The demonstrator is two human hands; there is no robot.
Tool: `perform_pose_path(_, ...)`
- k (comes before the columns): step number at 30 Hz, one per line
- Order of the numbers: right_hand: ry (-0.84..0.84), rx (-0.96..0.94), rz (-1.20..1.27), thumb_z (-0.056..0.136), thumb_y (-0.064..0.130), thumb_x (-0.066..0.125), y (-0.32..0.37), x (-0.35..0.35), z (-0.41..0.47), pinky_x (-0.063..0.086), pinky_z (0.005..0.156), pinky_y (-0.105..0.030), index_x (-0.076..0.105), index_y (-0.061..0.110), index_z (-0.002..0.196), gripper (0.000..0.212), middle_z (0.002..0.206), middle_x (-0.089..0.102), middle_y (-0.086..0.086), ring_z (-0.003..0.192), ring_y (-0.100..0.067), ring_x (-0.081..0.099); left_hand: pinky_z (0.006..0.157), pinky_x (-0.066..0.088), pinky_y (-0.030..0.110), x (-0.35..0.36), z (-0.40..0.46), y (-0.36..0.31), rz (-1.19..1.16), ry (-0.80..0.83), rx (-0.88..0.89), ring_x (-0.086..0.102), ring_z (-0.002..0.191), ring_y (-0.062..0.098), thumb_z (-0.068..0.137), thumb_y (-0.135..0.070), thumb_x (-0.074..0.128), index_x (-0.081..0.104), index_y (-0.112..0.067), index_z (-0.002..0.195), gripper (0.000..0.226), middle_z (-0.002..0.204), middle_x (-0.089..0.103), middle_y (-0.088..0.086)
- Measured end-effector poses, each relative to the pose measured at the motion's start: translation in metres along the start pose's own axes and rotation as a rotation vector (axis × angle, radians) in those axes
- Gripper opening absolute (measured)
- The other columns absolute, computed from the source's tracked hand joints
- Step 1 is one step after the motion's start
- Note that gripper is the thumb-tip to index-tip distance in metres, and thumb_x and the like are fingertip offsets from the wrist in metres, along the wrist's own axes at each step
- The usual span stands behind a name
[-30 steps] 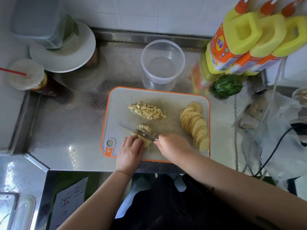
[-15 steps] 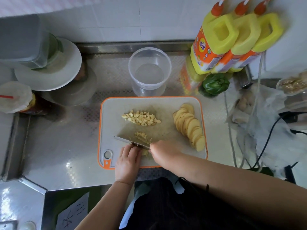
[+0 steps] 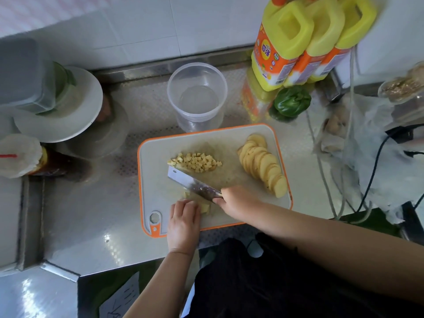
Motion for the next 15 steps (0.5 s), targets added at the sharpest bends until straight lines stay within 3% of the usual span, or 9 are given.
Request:
perform_pose_path(4,-0.015,-0.064,-0.093,0.102,0.040,0.037,0.006,-0.006,-0.014,0.022,0.046,-0.031,0.035,0.016,0.070,0.040,0.061,0.039,0.002,0.052,-0.015,0.038,0.078,0.046,0.032,-0.005,-0.001,-0.001,-0.011,0.001,-0.010,0.052,0.092,0.026,0.092,-0.026,0.051,0.068,-0.005,0.090,0.028,0.099,0.058,0.010)
perform_pose_path(10,0.012,-0.146,-0.195,0.103,0.034,0.035,0.024,-0.006,-0.023,0.023,0.046,-0.030,0.048,0.011,0.085,0.033,0.064,0.041,0.000,0.056,-0.019,0.043,0.071,0.053,0.038,-0.004,-0.006,-0.002,0.032,0.013,0.000,0.051,0.090,0.024,0.093,-0.026,0.048,0.070,-0.003,0.090,0.032,0.096,0.064,0.011)
perform_pose_path(15,0.050,-0.138,-0.231,0.104,0.026,0.035,0.028,-0.002,-0.020,0.021,0.046,-0.028,0.051,0.010,0.091,0.026,0.064,0.036,0.000,0.053,-0.014,0.033,0.072,0.051,0.036,-0.002,-0.005,-0.002,0.043,0.012,0.000,0.052,0.091,0.022,0.093,-0.026,0.047,0.071,-0.004,0.089,0.032,0.097,0.065,0.010)
Point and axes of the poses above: each hand's wrist, its own z-axis towards the middle knuckle, its own x-axis out of the palm, y = z × x, the point moved 10 cm from there along z, towards the middle knuckle
